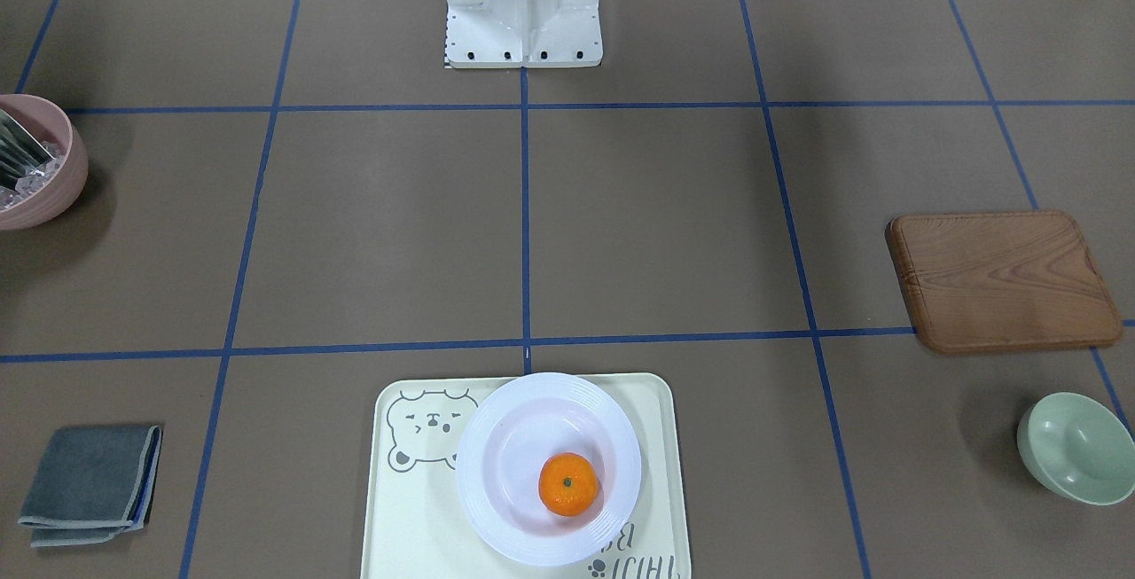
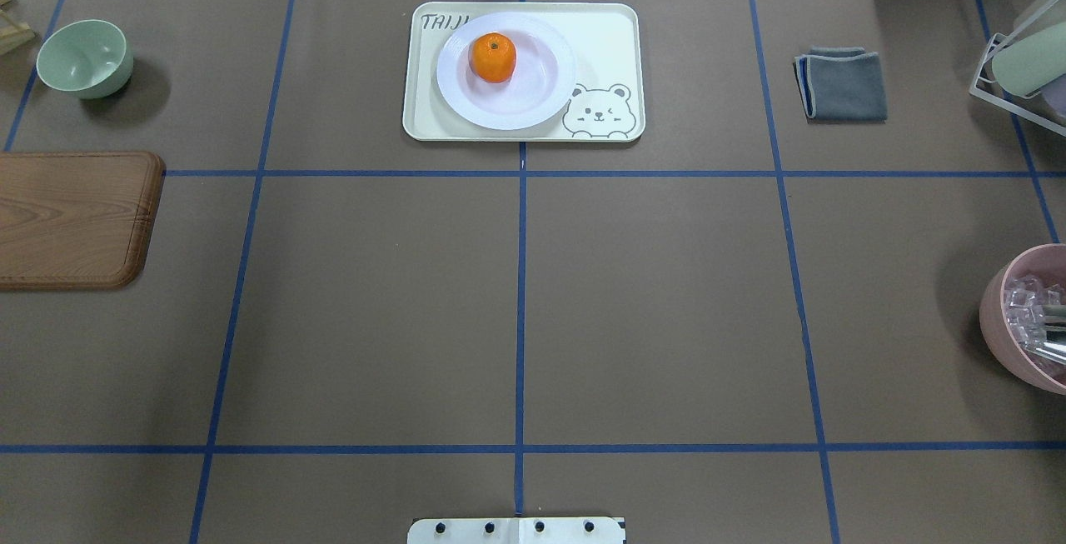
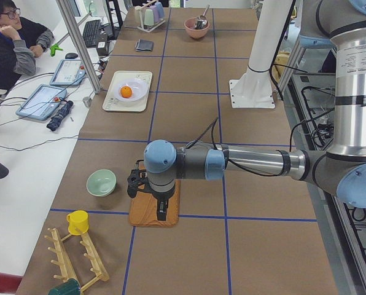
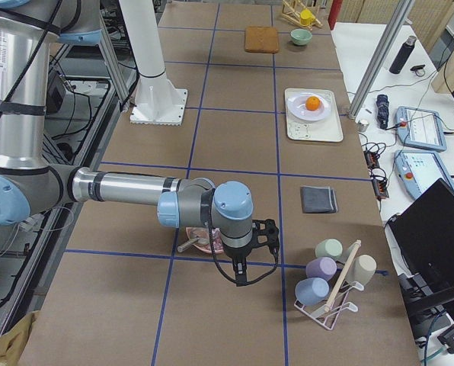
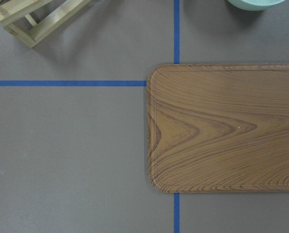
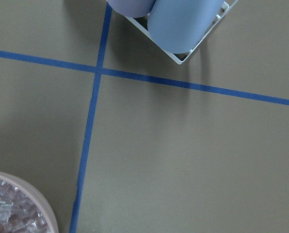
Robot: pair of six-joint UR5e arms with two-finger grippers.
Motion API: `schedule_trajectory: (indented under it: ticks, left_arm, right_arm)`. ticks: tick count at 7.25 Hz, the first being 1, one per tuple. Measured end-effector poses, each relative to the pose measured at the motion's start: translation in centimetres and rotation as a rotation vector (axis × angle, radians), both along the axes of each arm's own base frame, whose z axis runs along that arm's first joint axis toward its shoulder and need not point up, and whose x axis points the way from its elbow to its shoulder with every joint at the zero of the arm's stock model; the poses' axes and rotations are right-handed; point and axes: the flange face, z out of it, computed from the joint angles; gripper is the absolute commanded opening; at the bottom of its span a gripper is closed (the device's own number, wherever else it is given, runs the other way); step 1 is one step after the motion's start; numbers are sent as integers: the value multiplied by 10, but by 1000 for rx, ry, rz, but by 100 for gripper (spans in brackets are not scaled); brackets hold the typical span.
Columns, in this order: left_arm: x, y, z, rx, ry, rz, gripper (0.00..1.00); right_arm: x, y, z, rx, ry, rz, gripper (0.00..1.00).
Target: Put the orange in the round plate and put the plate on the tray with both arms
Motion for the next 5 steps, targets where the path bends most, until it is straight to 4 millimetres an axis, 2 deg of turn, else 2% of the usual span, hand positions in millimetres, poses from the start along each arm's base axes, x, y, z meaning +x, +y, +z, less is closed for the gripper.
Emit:
schedule_trajectory:
  ticks: [5]
  left_arm:
    - [0,2,3,-6,0,-1,100]
  right_arm:
    - [-2,1,0,-3,-26,-1,100]
